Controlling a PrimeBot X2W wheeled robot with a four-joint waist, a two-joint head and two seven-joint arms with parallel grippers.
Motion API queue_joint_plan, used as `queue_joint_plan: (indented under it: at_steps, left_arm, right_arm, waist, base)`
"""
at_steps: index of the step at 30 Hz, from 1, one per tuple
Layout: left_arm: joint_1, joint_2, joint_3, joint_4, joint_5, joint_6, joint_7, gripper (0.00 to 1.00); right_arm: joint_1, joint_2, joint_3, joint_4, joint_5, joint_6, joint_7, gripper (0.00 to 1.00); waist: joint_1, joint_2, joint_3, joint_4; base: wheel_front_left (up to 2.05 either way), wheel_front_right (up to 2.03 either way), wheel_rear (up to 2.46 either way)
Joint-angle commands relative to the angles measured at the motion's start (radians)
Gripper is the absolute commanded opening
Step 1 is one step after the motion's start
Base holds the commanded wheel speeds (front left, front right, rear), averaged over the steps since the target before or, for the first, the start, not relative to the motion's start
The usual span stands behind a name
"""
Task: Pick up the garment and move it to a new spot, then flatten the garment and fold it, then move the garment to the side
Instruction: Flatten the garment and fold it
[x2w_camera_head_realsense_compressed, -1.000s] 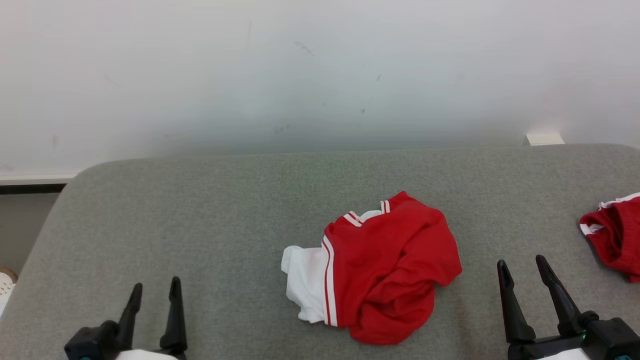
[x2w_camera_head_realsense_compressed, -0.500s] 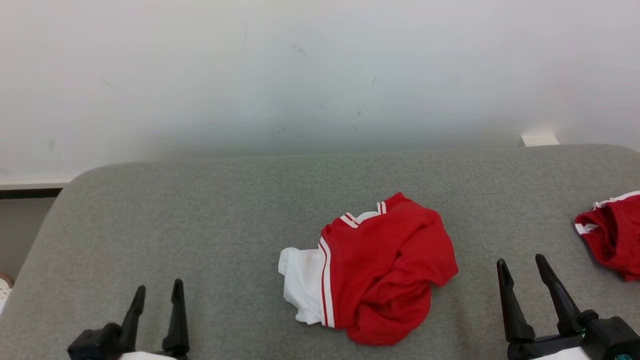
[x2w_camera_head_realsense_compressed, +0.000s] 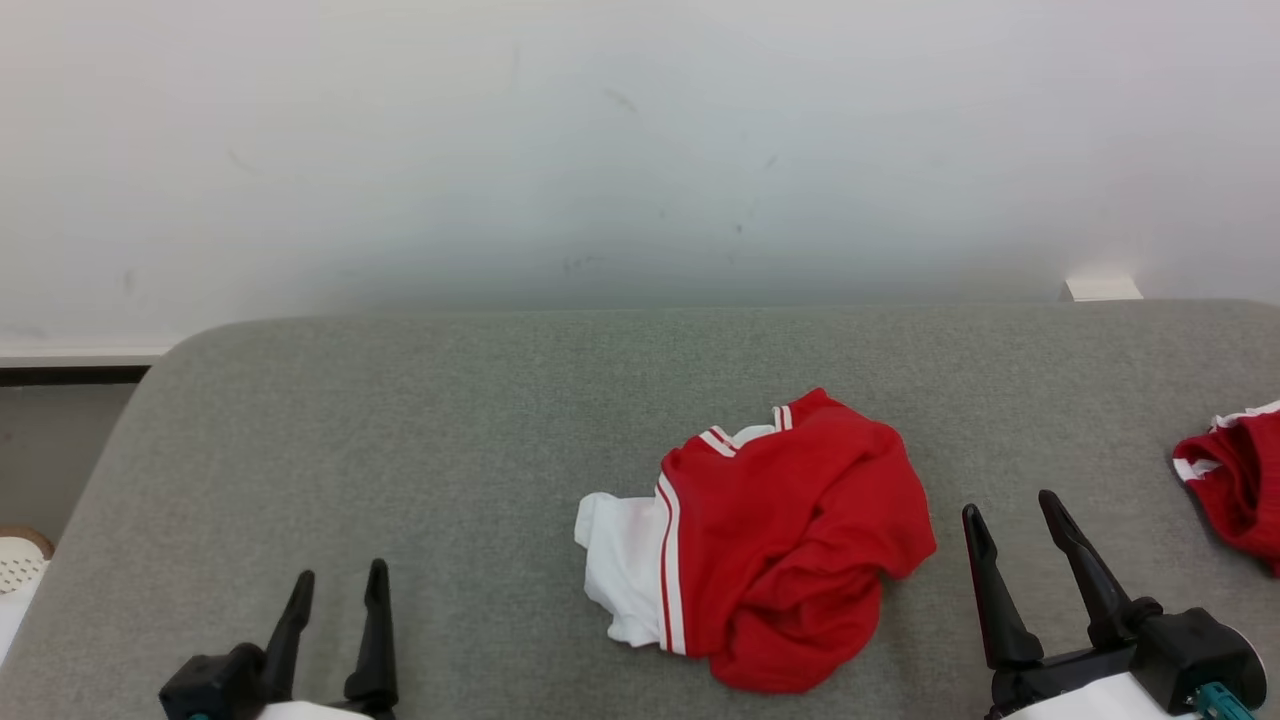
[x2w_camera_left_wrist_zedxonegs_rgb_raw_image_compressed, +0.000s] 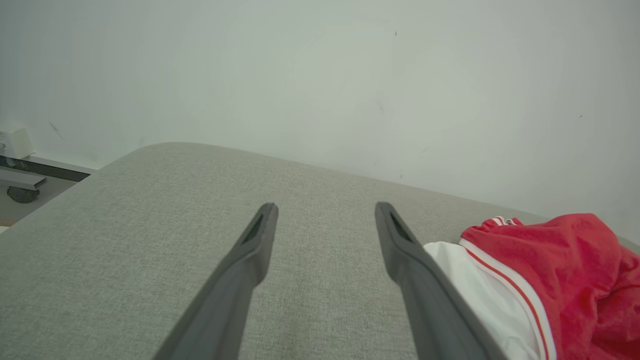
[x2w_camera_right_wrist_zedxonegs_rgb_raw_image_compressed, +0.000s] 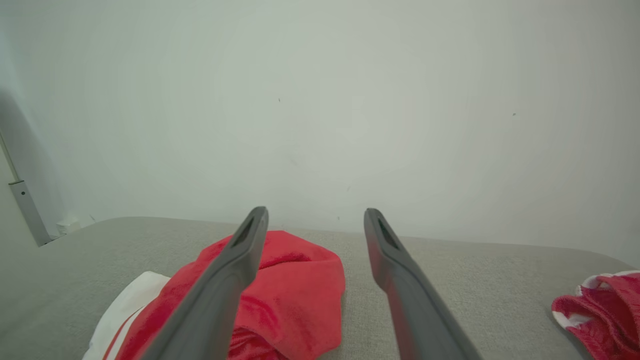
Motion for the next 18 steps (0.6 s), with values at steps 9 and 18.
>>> queue_joint_plan:
  at_steps: [9,18]
  left_arm:
    - [-0.02,-0.013,0.002,0.02,0.016,-0.026,0.0,1.0]
    - [-0.152,-0.011,-0.133,0.146,-0.025,-0.056,0.115,1.0]
  right_arm:
    - [-0.001,0.004,0.003,0.019,0.006,-0.002,0.001,1.0]
    - [-0.027,0.007,0.009,0.023,0.012,-0.002,0.001,1.0]
  waist:
    - [0.0,0.0,0.002,0.029]
    - [0.0,0.0,0.017,-0.038]
  base:
    - [0.0,0.0,0.0]
    - [0.0,0.0,0.0]
